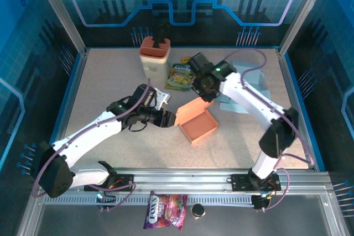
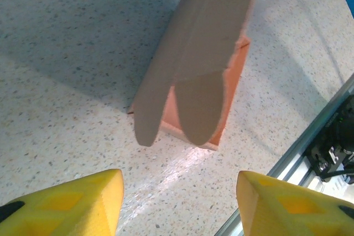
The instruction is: Fold the paper box
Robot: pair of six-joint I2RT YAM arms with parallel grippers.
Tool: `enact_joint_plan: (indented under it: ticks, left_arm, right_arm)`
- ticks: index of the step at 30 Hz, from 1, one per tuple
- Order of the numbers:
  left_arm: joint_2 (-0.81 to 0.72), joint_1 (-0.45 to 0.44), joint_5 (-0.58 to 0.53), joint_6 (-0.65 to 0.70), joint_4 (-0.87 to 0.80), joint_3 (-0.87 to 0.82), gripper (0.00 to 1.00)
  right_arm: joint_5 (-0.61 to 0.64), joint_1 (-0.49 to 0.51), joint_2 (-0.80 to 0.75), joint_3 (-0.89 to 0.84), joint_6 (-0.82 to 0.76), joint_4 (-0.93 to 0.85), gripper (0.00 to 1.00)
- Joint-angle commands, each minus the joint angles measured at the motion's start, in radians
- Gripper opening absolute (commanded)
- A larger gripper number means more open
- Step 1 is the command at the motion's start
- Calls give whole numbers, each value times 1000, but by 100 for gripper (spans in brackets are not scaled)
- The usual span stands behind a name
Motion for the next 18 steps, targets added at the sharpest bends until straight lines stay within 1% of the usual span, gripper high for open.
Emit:
enact_joint_plan:
  ticks: [1,2,3,4,6,8,9,11,13,18]
  left_arm:
    - [26,-36,-18,41,-20,53,57]
    - [37,-43,-24,40,-23,57,57]
    - [43,-50,-32,39,-23,60,57]
    - [54,-59,-43,35,-20,65,57]
    - [81,-73,-78,31,-31,84,57]
    - [114,-87,-120,32,-55,110,57]
    - [130,-96,-145,32,-66,121,56]
    - [160,-108,-169,28,-79,138,55]
    - [183,-120,-190,21,-86,150,54]
    - [220,-133,-246,-16,-103,158,50]
  right_arm:
    - [-110,-102,-183,-128,-590,286,46]
    - [-230,-147,-237,-189,-730,357,52]
    - [-340,-185,-274,-228,-844,396,55]
    - [-402,-227,-303,-259,-939,395,58]
    - [-465,-289,-319,-280,-1096,325,60]
    - [-483,-323,-294,-273,-1211,232,59]
    - [-475,-324,-275,-270,-1262,189,58]
    - [-457,-322,-233,-269,-1313,127,56]
    - [-449,-322,-219,-301,-1329,132,56]
    - [-411,-322,-197,-375,-1371,176,61]
